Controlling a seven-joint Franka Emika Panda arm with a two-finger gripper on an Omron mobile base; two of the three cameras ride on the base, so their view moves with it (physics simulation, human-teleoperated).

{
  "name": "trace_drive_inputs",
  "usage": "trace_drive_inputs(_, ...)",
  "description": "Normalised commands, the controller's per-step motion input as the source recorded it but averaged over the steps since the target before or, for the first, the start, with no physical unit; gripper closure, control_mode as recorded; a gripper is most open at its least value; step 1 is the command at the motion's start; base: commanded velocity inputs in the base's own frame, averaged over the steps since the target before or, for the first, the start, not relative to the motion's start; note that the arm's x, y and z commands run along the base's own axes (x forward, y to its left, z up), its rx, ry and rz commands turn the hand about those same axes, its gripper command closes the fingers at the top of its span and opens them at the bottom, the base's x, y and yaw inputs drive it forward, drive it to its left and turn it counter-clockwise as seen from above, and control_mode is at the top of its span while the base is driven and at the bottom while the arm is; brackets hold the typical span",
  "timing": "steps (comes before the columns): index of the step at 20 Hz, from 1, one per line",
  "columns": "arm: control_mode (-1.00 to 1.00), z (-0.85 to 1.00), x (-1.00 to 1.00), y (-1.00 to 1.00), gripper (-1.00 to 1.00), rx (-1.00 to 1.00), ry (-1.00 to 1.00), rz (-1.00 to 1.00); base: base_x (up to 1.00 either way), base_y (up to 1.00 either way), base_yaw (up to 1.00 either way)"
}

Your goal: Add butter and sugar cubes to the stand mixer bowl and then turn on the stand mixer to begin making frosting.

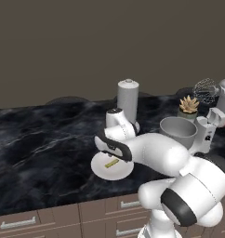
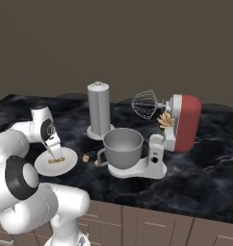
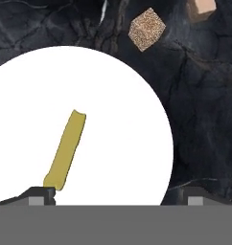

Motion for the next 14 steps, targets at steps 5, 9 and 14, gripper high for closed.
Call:
trace_drive_inputs(5,-1.0,-0.24,0.05,0.05,-1.0,0.0,0.0,-0.03,0.0,0.0,0.0)
trace_drive_inputs(9,-1.0,-0.24,0.1,0.09,-1.0,0.0,0.0,-0.04,0.0,0.0,0.0)
trace_drive_inputs(14,-1.0,-0.18,0.14,0.07,-1.0,0.0,0.0,-0.04,0.0,0.0,0.0)
